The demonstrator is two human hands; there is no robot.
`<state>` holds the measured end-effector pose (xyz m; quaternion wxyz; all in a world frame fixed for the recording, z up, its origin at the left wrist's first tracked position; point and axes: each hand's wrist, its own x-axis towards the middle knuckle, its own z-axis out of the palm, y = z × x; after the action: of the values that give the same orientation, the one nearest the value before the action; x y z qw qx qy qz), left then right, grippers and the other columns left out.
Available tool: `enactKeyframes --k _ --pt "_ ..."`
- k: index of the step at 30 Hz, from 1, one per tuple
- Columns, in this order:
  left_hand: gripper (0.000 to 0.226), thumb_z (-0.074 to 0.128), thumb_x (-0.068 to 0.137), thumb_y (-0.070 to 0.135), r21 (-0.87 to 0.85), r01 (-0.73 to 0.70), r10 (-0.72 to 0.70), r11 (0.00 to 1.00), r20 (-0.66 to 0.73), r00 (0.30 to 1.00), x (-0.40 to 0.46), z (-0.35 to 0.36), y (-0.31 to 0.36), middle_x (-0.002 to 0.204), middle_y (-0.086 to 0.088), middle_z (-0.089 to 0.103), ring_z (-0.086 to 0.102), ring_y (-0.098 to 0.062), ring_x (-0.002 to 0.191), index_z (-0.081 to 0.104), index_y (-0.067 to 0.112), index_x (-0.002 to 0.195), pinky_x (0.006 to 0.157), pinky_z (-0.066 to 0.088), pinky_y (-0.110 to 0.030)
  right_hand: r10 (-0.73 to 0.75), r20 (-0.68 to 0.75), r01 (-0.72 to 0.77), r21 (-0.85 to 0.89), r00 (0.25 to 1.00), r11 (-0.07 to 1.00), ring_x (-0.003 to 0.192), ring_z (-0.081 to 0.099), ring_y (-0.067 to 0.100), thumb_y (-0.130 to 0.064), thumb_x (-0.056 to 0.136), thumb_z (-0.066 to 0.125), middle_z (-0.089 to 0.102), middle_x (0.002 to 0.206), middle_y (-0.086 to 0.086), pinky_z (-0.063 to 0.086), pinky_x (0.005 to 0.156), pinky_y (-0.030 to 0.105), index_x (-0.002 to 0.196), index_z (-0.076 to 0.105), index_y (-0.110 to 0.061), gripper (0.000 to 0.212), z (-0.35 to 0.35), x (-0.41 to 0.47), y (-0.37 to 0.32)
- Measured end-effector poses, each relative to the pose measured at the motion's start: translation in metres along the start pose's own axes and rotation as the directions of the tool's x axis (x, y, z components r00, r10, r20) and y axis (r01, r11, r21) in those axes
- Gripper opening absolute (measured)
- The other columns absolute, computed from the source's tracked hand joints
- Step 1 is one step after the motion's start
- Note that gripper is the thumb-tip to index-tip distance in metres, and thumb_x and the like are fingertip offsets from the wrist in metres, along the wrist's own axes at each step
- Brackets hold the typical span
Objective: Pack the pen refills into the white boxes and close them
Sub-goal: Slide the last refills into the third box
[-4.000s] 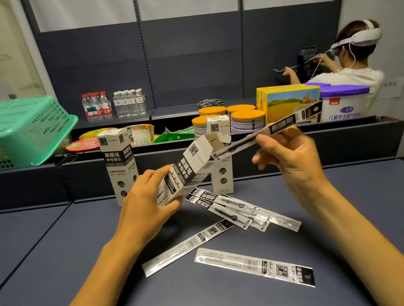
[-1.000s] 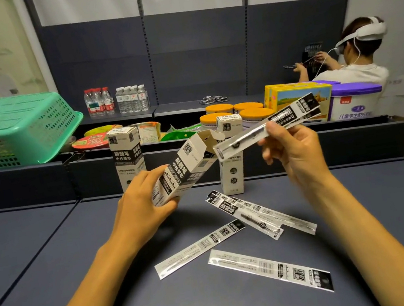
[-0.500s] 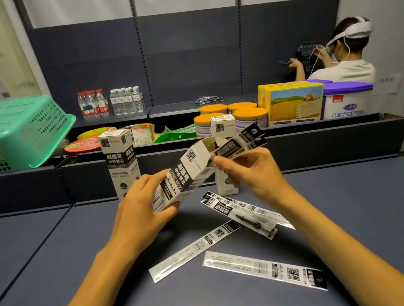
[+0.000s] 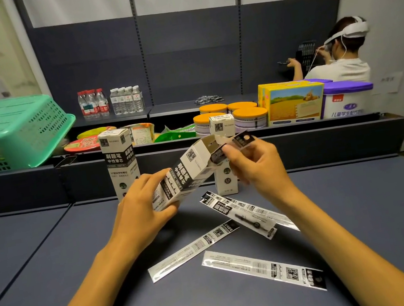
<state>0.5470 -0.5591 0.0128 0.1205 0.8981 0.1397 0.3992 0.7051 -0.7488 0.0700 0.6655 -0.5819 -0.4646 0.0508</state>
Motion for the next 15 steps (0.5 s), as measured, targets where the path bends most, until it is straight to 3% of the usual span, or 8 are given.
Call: enactKeyframes --k 4,7,9,11,15 --pt "0.071 0.080 0.076 0.029 0.003 -0.004 0.004 1.000 0.006 1.000 0.000 0.000 0.001 0.119 0.004 0.057 0.051 -0.011 0.105 0.046 0.027 0.139 0.078 0.055 -0.034 0.039 0.172 -0.015 -0.141 0.984 0.990 0.047 0.051 0.012 -0.021 0.097 0.058 0.064 0.060 0.001 0.041 0.046 0.021 0.096 0.070 -0.016 0.013 0.006 -0.002 0.010" --pt "0.072 0.080 0.075 0.028 0.011 0.009 -0.009 1.000 -0.002 1.000 0.000 -0.001 -0.002 0.119 0.004 0.057 0.052 -0.013 0.105 0.046 0.027 0.138 0.078 0.055 -0.037 0.017 0.142 0.001 -0.128 0.990 0.992 0.047 0.052 0.007 -0.027 0.100 0.052 0.067 0.067 0.006 0.043 0.051 0.021 0.106 0.067 -0.013 0.022 0.002 0.000 0.008" --pt "0.072 0.080 0.075 0.028 0.012 0.007 -0.007 1.000 -0.012 1.000 0.000 -0.001 -0.002 0.118 0.003 0.057 0.052 -0.012 0.105 0.046 0.026 0.138 0.078 0.054 -0.035 -0.038 0.098 0.047 -0.088 0.994 0.995 0.049 0.055 0.013 -0.023 0.102 0.046 0.066 0.068 0.007 0.044 0.048 0.021 0.108 0.065 -0.011 0.023 -0.003 0.002 0.008" --pt "0.071 0.080 0.075 0.029 0.004 -0.001 0.001 1.000 -0.011 1.000 0.000 0.000 0.000 0.119 0.004 0.057 0.051 -0.011 0.105 0.046 0.027 0.138 0.078 0.053 -0.032 -0.062 0.133 0.080 -0.135 0.989 0.988 0.047 0.055 0.024 -0.019 0.103 0.045 0.067 0.070 0.007 0.045 0.043 0.024 0.106 0.066 -0.007 0.024 -0.002 0.001 0.010" --pt "0.071 0.079 0.076 0.028 -0.008 -0.013 0.013 1.000 0.005 1.000 0.000 0.001 0.002 0.119 0.004 0.056 0.051 -0.011 0.106 0.046 0.027 0.139 0.080 0.054 -0.033 0.016 0.255 0.051 -0.254 0.967 0.966 0.045 0.057 0.023 -0.024 0.103 0.045 0.074 0.080 0.006 0.050 0.050 0.029 0.103 0.068 -0.007 0.028 0.005 -0.002 0.016"
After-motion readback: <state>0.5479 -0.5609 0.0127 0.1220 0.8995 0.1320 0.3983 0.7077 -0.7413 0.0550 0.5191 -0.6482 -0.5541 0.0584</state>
